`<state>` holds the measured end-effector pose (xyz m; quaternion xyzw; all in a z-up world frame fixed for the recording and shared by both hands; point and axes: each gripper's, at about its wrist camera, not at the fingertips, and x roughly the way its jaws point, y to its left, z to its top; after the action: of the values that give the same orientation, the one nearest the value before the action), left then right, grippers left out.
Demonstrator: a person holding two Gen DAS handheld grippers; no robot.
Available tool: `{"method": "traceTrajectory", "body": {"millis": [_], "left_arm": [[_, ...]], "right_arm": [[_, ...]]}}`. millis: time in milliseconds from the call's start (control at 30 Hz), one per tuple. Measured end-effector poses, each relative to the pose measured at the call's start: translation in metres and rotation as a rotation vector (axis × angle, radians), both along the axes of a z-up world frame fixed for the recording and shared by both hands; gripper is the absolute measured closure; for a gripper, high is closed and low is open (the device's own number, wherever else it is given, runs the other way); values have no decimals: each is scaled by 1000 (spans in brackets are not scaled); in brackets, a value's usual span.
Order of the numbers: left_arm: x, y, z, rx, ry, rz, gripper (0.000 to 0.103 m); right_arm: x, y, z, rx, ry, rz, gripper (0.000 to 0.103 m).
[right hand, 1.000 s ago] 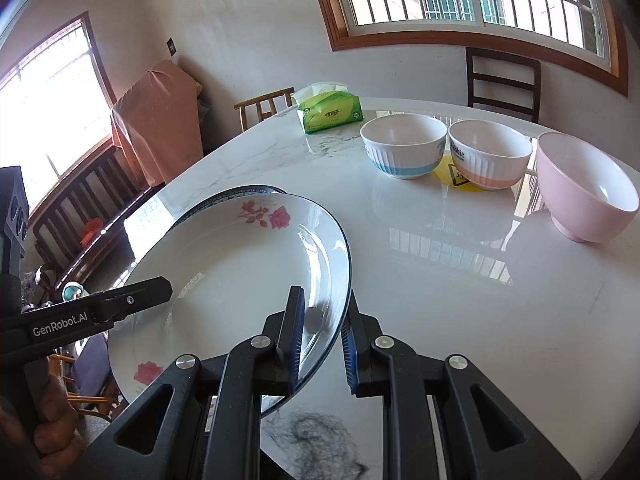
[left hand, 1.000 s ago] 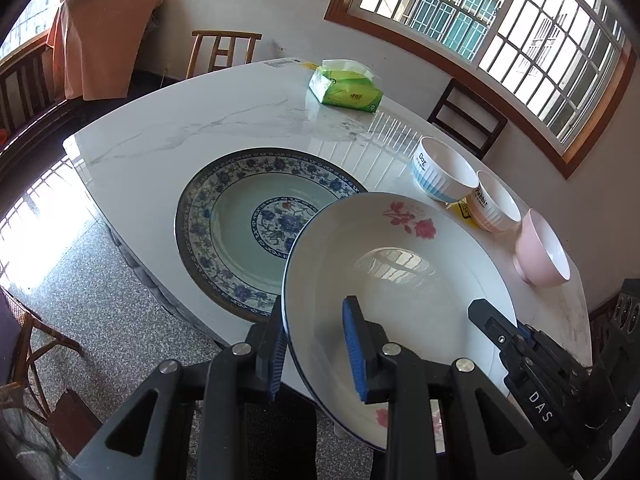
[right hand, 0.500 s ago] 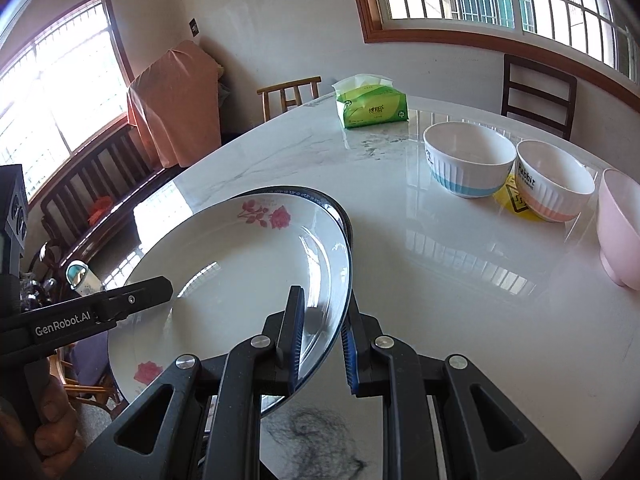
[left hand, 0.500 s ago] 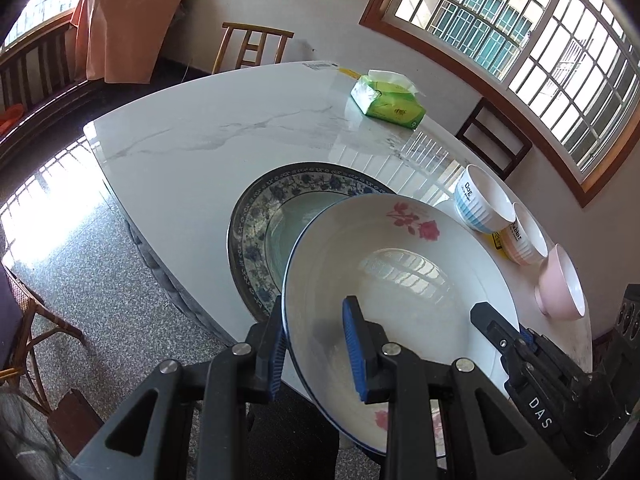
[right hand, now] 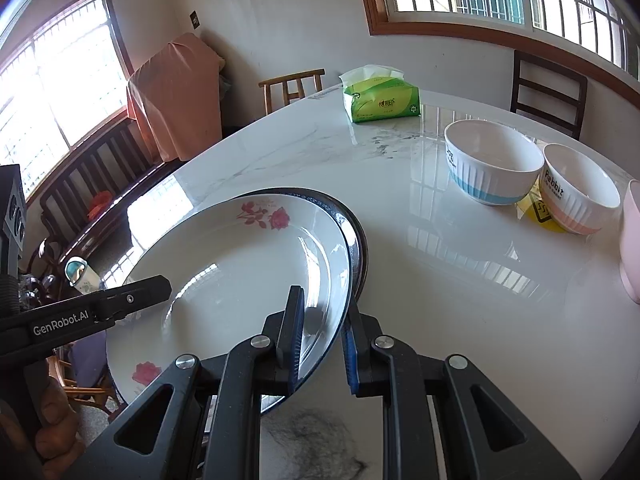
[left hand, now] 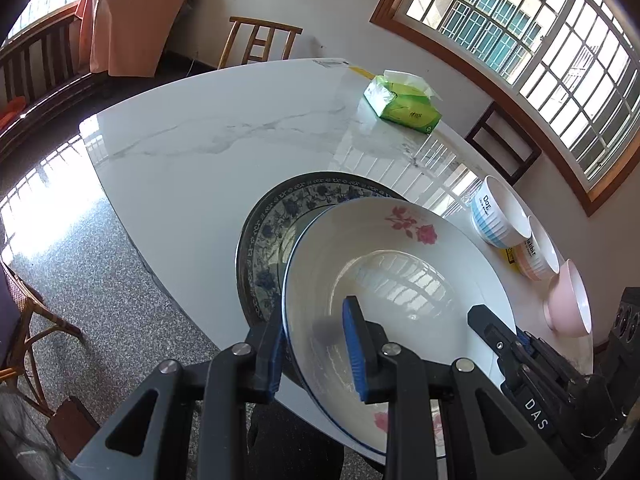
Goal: Organize plates and bowls
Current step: 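Carry the pink-flowered plate over the blue plate stack and lower onto it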
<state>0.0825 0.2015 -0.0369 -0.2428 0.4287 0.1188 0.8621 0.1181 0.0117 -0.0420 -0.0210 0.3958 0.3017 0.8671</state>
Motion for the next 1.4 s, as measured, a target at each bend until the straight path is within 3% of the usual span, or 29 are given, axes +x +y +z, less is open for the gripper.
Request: {"method": "traceTrajectory", "body": {"millis": [1400], "left_arm": [[26, 19, -19, 32, 14, -5, 76]], "right_arm": [[15, 23, -15, -27, 31, 3, 85]]}}
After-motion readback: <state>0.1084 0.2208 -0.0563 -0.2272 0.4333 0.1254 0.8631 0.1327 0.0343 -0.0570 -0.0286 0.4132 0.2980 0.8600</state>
